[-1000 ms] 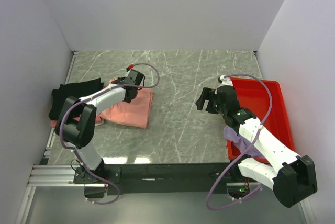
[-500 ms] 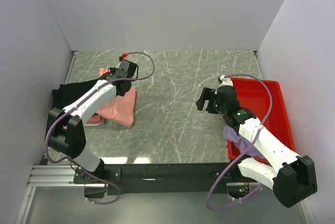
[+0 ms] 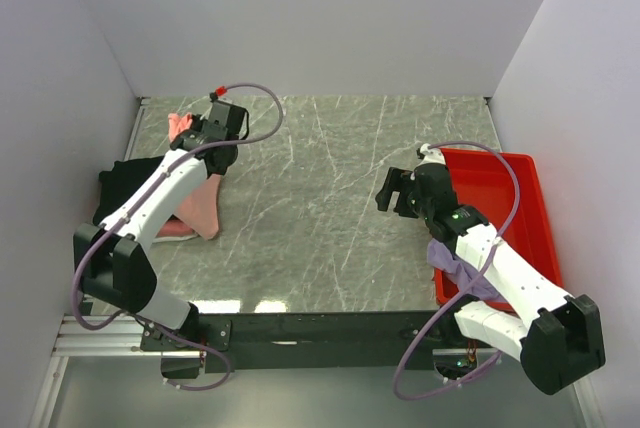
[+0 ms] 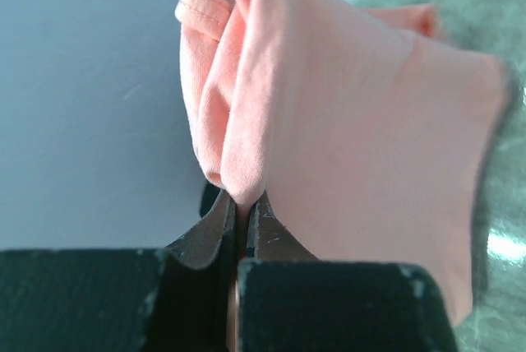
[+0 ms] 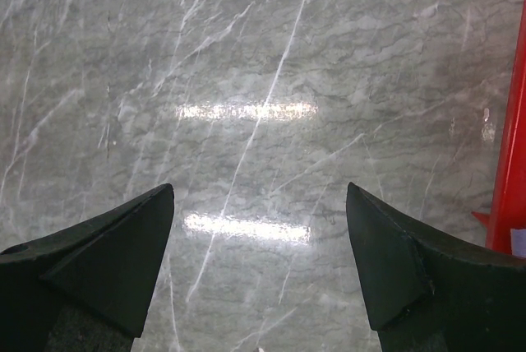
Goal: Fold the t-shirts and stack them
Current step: Neatly place the folded tshirt to the corner
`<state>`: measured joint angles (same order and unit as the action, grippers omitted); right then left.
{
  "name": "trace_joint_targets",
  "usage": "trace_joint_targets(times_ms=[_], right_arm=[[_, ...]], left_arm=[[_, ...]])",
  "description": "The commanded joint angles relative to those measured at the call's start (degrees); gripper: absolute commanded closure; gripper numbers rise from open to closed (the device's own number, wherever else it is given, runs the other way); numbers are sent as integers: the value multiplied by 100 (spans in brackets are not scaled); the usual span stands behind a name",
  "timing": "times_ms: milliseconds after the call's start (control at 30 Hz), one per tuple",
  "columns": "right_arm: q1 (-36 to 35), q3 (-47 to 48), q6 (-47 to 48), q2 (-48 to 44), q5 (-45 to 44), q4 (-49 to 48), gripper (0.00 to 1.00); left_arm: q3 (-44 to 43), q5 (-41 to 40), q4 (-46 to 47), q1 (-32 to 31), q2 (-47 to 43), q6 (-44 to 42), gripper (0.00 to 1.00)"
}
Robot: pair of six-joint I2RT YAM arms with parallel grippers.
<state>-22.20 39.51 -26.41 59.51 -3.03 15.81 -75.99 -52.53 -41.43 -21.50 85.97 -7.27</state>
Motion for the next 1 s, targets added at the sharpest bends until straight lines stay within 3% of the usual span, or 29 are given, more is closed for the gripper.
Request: trace_joint_targets(times_ms=[0,667,867,967], right_arm=[[40,294,75,44,-110,-8,9],[84,242,58,-36,-128,-26,9],[93,277,84,78,-14,1,9],[110,303,110,158,-5,53,9]], left_arm=[[-408,-398,205,101,-379,-328,99],[-962,-741,346,295,-424,-539,99],[-330,-671,1128,751,-547,-1162,99],[118,-487,1820,1269,-582,-1399,99]])
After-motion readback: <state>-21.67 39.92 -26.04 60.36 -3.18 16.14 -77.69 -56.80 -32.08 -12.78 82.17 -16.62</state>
